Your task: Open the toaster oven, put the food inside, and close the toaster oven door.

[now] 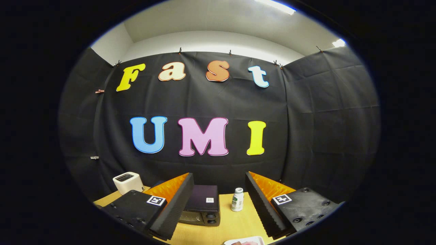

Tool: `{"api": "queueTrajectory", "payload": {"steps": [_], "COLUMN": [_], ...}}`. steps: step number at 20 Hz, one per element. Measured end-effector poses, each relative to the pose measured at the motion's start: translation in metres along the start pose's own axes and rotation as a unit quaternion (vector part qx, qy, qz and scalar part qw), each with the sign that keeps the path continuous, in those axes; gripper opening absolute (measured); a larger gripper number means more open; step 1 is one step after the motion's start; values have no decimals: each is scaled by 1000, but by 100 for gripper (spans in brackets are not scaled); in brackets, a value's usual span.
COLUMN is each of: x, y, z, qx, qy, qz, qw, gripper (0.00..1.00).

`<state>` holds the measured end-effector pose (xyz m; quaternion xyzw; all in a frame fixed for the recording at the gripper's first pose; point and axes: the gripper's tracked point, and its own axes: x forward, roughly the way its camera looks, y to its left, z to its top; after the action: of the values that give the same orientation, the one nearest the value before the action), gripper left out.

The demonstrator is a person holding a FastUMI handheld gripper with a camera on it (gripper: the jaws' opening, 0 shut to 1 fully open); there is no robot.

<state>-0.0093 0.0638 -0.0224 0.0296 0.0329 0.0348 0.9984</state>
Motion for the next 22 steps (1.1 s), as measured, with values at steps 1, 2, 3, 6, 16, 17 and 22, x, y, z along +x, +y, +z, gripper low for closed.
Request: {"api": "queueTrajectory", "payload": {"steps": [1, 2, 3, 6, 16, 17, 22], "x": [3, 6, 9, 20, 76, 80, 92], "y": [11, 23, 34, 66, 145, 152, 165], "z": [-4, -9, -15, -41, -167, -181, -241], "qx": [1, 3, 6, 20, 13, 13, 13], "qy": [2, 5, 9, 29, 115, 127, 184], "qz": [6, 12, 17, 27, 39, 37, 13], "qw": [1000, 1000, 1000, 999, 993, 991, 983], "gripper": [98, 98, 98, 98, 98, 99, 98]}}
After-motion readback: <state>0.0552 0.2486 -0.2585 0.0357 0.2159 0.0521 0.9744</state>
